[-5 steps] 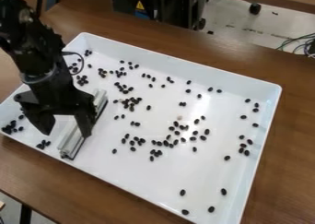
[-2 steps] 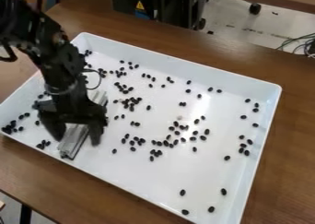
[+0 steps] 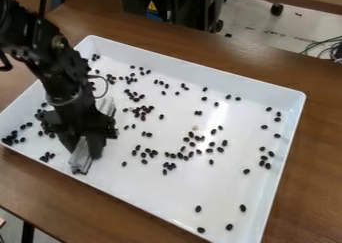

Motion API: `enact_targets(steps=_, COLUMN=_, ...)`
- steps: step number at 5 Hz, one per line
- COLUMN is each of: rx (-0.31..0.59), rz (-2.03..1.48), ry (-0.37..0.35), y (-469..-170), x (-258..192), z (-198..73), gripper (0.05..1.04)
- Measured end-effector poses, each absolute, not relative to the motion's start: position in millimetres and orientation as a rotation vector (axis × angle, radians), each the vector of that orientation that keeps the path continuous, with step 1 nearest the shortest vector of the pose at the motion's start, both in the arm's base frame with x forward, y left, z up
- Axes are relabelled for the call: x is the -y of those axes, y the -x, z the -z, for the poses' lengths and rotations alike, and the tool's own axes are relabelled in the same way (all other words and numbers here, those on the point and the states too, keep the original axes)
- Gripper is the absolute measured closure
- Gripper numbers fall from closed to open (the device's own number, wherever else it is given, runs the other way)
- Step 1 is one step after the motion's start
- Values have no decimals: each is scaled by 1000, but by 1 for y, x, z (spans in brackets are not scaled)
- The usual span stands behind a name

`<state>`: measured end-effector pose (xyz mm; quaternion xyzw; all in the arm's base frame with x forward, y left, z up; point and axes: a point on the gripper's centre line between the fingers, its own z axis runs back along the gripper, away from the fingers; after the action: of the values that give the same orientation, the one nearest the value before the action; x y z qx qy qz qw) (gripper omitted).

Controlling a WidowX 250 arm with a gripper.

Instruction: Sweep into pile

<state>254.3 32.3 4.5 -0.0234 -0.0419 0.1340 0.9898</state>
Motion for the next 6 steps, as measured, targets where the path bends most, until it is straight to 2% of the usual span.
enact_targets(steps=2, rx=54, rz=-286, ry=56, y=-271, x=-46, z=-23, gripper=726)
enact_targets(steps=3, rx=43, rz=-265, ry=5, y=-283, x=-73, z=-33, gripper=726)
enact_targets(steps=4, rx=28, rz=-181, ry=-71, y=-290, x=-99, z=-20, gripper=726)
enact_targets(steps=5, rx=37, rz=-149, ry=-144, y=-292, x=-129, z=-17, gripper=726)
enact_targets(steps=6, rx=61, rz=-123, ry=-171, y=-292, x=-144, z=-18, gripper=726)
